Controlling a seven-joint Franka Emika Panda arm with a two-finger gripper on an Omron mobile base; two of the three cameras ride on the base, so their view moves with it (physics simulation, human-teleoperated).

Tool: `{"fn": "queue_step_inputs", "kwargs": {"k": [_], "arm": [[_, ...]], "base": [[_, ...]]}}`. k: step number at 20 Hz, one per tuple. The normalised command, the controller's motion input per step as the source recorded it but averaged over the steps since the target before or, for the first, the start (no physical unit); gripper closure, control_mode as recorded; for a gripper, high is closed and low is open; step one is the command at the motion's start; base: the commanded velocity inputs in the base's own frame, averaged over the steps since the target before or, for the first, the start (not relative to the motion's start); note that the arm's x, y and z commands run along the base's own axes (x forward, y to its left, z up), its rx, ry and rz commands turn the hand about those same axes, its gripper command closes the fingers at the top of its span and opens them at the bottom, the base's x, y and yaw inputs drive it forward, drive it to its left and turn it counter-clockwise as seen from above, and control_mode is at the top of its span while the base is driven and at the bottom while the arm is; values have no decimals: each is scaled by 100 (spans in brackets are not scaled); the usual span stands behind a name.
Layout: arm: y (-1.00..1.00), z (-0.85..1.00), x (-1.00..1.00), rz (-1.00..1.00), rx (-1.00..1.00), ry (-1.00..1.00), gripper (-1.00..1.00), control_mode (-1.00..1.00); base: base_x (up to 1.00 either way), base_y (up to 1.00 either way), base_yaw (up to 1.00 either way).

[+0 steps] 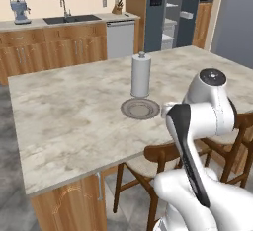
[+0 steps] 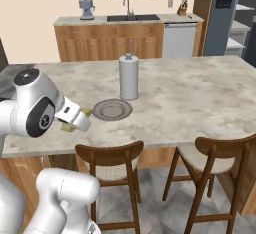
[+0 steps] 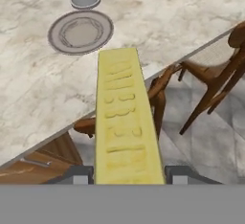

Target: Retrieve the butter from the fridge and place it on a plate on the dining table. Then retrieve the butter knife by the fridge and place it near the plate.

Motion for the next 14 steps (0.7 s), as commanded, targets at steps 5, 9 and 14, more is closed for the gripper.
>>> {"fn": "queue_step_inputs", "kwargs": {"k": [5, 9, 14], "arm": [[0, -6, 100, 14, 12, 11, 100, -100], [1, -26, 100, 13, 7, 9, 100, -100], [5, -29, 100, 10, -3, 3, 100, -100]], "base": [[0, 0, 0], [0, 0, 0], [0, 0, 0]]}}
